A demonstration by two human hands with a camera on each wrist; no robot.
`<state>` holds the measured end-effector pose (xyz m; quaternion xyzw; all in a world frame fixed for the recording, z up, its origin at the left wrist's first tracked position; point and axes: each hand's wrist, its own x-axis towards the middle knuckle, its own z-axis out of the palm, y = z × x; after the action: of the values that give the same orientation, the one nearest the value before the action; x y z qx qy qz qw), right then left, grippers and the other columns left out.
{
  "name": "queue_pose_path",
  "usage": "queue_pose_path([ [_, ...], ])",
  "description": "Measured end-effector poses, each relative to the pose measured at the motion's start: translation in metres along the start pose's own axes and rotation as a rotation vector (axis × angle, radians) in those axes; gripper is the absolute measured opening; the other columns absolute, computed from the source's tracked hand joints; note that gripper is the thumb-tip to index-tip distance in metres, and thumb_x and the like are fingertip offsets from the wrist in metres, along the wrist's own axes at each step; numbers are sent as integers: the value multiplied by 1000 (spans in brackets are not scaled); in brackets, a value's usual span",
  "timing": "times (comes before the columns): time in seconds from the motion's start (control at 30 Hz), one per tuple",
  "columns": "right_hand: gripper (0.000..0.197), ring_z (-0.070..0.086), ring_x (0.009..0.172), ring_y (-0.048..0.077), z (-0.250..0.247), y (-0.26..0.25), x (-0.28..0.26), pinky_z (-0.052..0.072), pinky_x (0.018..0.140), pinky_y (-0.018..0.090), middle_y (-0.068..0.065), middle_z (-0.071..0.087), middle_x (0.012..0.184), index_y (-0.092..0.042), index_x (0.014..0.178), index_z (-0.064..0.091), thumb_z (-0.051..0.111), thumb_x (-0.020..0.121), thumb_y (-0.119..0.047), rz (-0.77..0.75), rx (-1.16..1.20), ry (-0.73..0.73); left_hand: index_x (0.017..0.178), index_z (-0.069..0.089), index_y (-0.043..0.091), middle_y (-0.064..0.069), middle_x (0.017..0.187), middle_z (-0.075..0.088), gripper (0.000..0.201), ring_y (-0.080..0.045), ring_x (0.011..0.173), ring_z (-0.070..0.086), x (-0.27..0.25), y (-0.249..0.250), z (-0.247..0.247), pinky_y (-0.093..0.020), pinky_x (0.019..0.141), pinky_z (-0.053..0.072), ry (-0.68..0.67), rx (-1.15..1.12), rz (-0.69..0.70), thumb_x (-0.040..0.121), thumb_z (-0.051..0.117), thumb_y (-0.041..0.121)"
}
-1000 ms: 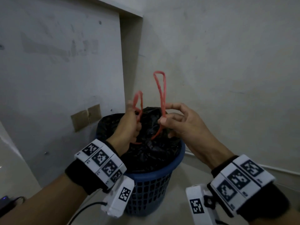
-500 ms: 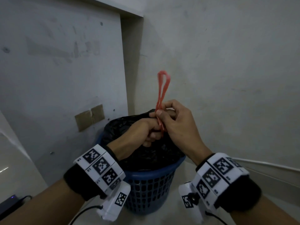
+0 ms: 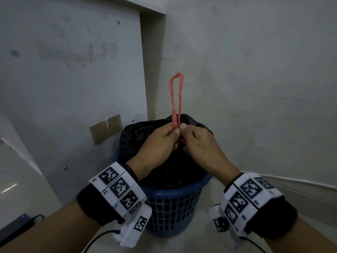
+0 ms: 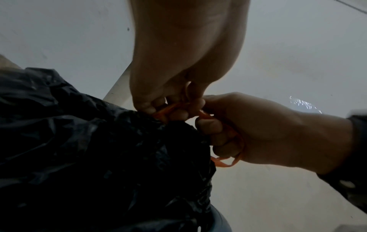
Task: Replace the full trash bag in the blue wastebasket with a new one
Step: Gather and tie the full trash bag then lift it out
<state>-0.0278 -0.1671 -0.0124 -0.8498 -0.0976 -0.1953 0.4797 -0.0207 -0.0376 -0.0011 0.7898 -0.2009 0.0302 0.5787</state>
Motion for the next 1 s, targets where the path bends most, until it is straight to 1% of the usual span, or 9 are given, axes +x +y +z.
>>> queue_pose_path([
  [0.17,44,62,69,29,-3,-3,-2,49,67,43,14,66,74,-11,75,64,48,96,-46,67,155,-137,91,67,23,20,57,56,22,3,54,48,2,-7,-4,-23,64,37,78,13,70,99,47,25],
  [0.2,40,67,71,24,-5,-4,-2,53,69,40,12,71,78,-11,83,69,51,95,-45,81,196,-154,91,67,22,19,56,55,21,2,54,48,2,-7,-5,-22,63,37,80,4,77,99,48,25],
  [0.27,31,59,51,-1,-12,-7,-4,44,52,12,-6,67,59,-8,91,71,54,96,-33,91,252,-190,93,68,19,17,54,54,21,1,53,48,2,-8,-6,-18,60,40,84,-20,86,98,49,24],
  [0.33,23,51,39,-6,-15,-4,-6,35,42,5,-14,60,51,-3,93,70,58,95,-23,106,290,-217,105,68,21,15,54,55,18,2,52,49,3,-7,-8,-13,57,41,78,-74,73,97,52,19],
  [0.5,21,66,65,6,-10,-1,-8,50,62,20,3,74,77,-4,87,71,63,92,-23,129,279,-215,120,60,26,6,52,58,27,-4,51,51,5,-9,-13,-13,55,41,76,8,72,93,60,26],
  [0.6,22,51,41,-5,-9,-4,-6,35,43,7,-16,58,47,-16,77,68,57,95,-22,239,320,-130,98,54,22,3,63,61,13,-4,56,53,2,-9,-11,-17,61,44,133,12,93,91,62,29],
  [0.73,26,35,34,4,-8,-4,-4,26,35,16,-10,42,44,-19,69,65,55,93,-22,391,412,41,89,47,33,10,79,64,18,-11,78,60,0,-21,-12,-32,77,50,123,346,259,86,64,27],
  [0.83,28,29,34,6,-7,-6,-7,23,35,17,-7,37,45,-20,66,62,54,93,-21,431,469,70,93,66,41,17,87,68,13,-12,87,57,-2,-27,-14,-43,83,47,161,537,362,85,57,36],
  [1.0,26,23,33,7,-8,-8,-4,18,36,18,-10,31,42,-19,67,61,53,92,-21,475,513,41,110,71,34,7,90,69,28,-21,78,55,-2,-30,-10,-45,71,47,265,774,525,90,54,26],
])
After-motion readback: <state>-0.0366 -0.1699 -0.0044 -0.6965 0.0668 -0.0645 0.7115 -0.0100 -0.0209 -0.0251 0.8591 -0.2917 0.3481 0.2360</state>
